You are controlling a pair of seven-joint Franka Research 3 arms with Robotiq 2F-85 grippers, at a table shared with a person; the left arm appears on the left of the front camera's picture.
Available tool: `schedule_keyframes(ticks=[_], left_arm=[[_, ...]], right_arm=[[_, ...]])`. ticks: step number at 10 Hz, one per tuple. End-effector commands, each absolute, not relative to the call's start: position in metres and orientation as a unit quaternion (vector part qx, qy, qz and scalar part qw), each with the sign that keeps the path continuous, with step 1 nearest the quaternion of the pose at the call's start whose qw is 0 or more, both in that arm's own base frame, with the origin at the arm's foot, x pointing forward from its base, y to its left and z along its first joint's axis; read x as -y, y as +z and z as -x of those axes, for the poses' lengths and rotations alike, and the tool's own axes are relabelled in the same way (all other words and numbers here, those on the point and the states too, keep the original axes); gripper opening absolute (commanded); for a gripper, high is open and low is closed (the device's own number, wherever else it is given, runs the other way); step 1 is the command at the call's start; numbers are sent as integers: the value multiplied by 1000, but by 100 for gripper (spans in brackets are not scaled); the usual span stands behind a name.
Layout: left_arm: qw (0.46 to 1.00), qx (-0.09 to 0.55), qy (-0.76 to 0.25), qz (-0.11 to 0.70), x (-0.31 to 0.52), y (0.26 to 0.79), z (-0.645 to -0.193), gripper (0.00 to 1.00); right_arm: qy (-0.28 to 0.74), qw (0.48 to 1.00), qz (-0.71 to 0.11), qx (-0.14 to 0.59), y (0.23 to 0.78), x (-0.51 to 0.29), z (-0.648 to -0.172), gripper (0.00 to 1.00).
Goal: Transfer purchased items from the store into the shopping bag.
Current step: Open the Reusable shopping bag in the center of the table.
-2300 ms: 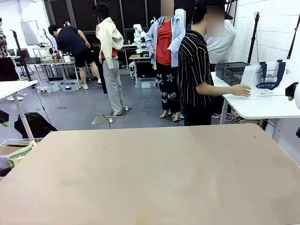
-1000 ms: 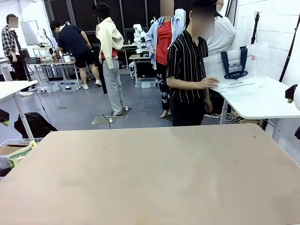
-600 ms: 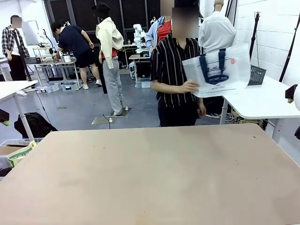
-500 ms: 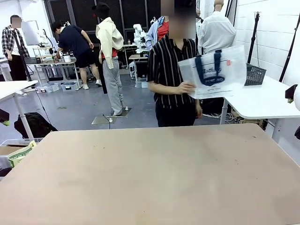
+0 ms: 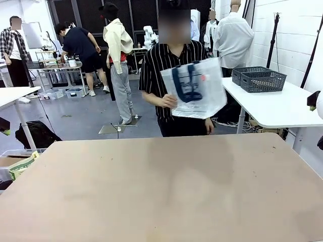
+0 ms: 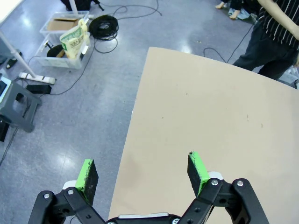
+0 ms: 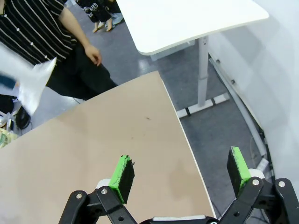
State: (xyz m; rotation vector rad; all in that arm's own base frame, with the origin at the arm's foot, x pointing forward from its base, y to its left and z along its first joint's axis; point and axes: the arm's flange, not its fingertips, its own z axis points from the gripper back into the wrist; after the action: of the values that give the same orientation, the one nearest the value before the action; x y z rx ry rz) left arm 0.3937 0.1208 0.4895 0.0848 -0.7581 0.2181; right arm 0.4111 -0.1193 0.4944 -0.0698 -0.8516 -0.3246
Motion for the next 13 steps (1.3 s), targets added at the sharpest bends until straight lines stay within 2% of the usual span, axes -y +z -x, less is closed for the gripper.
schedule_keyframes(ticks=[1, 13], left_arm=[[923, 368, 108, -41, -123, 489, -393, 100], [923, 368, 108, -41, -123, 489, -393, 100]], right_arm=[[-155, 898, 38, 410, 495, 118, -411, 100], [-155, 898, 38, 410, 495, 118, -411, 100]])
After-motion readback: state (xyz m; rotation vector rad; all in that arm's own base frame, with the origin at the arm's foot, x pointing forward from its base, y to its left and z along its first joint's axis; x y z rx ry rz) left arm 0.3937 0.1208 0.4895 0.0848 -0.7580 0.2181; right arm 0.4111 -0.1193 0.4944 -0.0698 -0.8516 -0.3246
